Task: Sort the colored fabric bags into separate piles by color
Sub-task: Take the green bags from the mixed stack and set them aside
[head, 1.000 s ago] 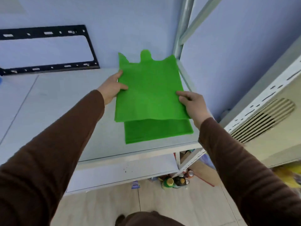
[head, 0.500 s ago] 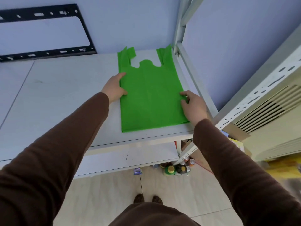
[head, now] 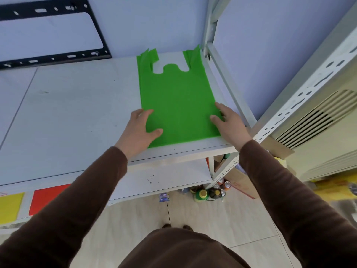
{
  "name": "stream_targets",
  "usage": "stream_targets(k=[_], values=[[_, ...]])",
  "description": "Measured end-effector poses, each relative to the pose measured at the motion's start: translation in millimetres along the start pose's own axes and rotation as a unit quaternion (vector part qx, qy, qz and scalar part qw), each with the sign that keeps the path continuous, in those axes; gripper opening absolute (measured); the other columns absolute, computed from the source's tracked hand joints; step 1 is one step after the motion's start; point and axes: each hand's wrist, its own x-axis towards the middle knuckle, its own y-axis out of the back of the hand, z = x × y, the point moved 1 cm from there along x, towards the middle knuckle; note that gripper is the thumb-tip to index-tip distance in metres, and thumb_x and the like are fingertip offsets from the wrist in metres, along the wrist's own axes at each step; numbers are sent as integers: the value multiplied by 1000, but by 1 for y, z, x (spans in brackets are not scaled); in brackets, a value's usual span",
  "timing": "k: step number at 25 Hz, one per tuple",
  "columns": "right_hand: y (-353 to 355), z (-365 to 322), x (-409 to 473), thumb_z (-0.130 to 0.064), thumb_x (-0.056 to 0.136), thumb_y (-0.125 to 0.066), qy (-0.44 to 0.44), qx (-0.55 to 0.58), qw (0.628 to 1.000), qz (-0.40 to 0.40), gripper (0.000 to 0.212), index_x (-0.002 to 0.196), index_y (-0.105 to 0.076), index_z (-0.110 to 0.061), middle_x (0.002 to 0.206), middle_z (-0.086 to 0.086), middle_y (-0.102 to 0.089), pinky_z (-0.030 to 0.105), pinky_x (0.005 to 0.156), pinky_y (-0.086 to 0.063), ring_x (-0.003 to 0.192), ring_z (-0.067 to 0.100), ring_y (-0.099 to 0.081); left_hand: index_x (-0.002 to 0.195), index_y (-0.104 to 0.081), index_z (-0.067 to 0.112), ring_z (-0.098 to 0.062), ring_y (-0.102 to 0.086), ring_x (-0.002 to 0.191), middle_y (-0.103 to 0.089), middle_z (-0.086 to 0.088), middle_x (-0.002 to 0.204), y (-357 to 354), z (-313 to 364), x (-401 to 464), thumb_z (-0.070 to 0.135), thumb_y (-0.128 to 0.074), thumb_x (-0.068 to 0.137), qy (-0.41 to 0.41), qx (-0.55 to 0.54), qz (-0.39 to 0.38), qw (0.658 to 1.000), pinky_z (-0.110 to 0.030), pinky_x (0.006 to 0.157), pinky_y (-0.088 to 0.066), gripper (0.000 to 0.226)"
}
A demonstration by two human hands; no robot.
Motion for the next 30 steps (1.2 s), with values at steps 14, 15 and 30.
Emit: stream_targets(k=[14,15,30], values=[[15,12,-25,-26,93,-62,142,-226,962,-58,47,139,-53,-27,151,4,-44,39,108,-36,134,28,-38,141,-49,31,-22,-38,133,-44,0,149,-3,-12,-17,58,-53,88,-132,228,12,965,-35,111,-30,59],[16,12,-26,-27,93,-62,147,-231,960,-60,47,139,-53,-27,151,5,-44,39,107,-36,133,28,-39,142,-47,31,-23,-38,133,-44,1,150,-3,-13,-17,59,-52,89,-137,238,11,961,-36,111,-30,60],[10,-26,-30,-38,88,-64,174,-283,943,-18,42,126,-61,-21,139,5,-54,42,102,-42,132,28,-38,134,-53,30,-18,-46,122,-54,4,134,5,-10,-25,54,-56,89,-151,176,16,973,-38,102,-40,52]])
